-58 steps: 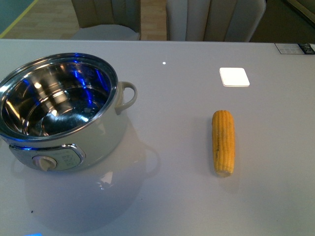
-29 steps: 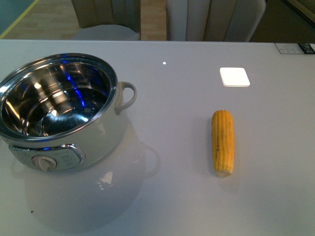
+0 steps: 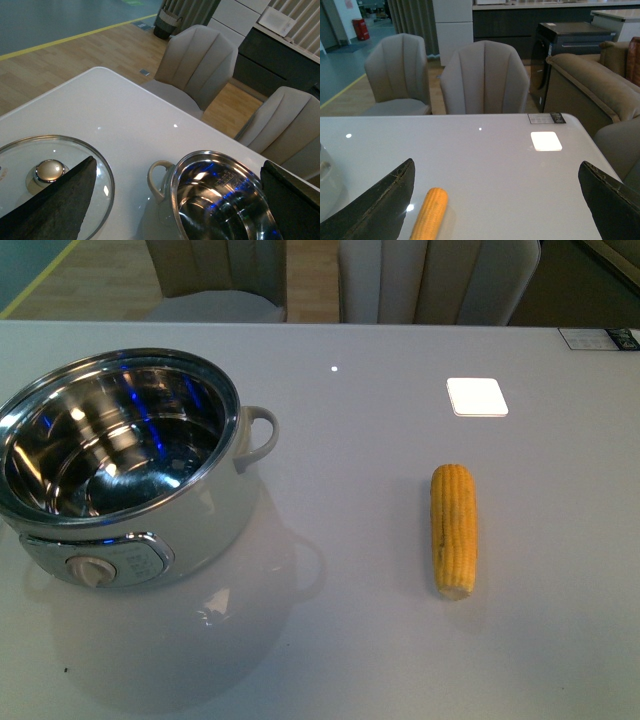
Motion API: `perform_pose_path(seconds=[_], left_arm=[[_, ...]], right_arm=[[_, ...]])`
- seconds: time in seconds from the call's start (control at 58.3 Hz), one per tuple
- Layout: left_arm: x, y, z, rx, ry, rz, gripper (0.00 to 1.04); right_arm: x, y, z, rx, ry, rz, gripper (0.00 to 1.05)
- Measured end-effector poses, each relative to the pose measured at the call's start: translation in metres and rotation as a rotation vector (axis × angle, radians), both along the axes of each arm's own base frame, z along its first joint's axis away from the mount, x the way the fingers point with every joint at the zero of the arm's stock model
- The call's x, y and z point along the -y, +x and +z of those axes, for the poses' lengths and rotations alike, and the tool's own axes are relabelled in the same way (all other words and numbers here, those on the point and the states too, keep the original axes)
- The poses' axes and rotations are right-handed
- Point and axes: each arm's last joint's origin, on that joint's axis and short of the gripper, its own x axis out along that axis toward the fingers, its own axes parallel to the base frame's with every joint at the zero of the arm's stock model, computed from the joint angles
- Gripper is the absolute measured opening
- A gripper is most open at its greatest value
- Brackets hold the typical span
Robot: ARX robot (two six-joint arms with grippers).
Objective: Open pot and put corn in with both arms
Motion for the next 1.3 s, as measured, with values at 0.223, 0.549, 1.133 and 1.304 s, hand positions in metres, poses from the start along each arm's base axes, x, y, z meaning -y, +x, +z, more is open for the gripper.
perform_pose_path(seconds=[0.223,0.549,1.133,1.304], left_arm=[[0.009,-0.003,0.004,0.053,0.176,-0.142,0.82],[0.048,-0.020,0.011,0.072,0.378,-0.187,0.23],[0.080,-0.040,0.018,0.099,0.393,-0.192,0.03],[0.080,-0.044,0.018,0.101,0.394,-0.191,0.03]], right_arm=[[0.000,0.000,0.000,0.000,0.000,-0.001,0.96],[0.000,0.000,0.000,0.000,0.000,-0.001,0.96],[0.000,0.000,0.000,0.000,0.000,0.000,0.96],[0.000,0.000,0.000,0.000,0.000,0.000,0.96]])
